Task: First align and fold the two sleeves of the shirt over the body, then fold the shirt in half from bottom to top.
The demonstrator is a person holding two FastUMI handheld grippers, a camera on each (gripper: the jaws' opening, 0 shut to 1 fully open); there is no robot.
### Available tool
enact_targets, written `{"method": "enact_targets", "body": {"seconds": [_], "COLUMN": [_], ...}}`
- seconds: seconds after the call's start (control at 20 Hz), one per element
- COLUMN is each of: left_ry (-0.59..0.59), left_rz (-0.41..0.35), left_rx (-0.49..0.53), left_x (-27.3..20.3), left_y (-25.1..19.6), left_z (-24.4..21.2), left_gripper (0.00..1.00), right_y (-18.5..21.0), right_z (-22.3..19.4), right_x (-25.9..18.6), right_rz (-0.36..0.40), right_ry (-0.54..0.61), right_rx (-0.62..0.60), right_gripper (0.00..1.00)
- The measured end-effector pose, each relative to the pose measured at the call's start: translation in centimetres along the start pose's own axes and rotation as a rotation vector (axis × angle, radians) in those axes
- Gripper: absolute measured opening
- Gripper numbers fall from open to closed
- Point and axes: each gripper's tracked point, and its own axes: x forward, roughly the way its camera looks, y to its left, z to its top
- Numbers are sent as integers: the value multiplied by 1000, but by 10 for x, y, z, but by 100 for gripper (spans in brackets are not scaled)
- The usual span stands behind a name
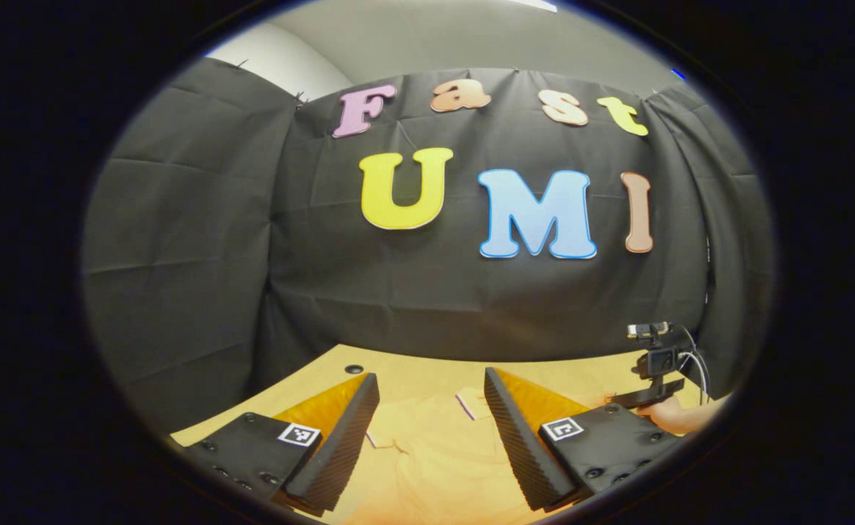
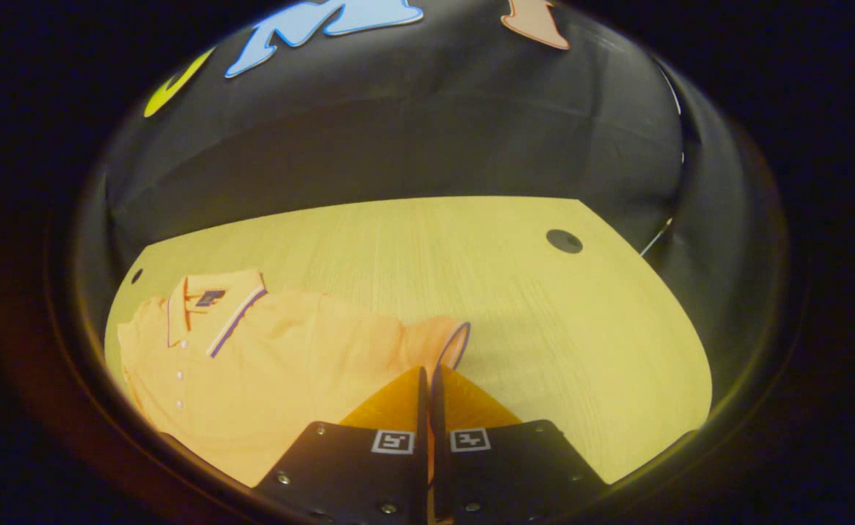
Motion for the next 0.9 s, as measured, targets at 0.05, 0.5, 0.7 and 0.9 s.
{"method": "enact_targets", "body": {"seconds": [0.05, 0.5, 0.7, 0.9], "left_ry": [5, 2, 4, 10], "left_rz": [2, 2, 26, 55], "left_rx": [-6, -26, -25, -21], "left_x": [1, 3, 2, 3], "left_y": [1, 4, 16, 31], "left_z": [-2, -5, -9, -12], "left_gripper": [98, 98, 98, 98], "right_y": [5, 83, 118, 137], "right_z": [8, 36, 14, -1], "right_x": [-8, -45, -46, -40], "right_rz": [7, 129, 208, 253], "right_ry": [-30, -150, -113, -85], "right_rx": [-28, -262, -294, -331], "right_gripper": [4, 4, 4, 6]}}
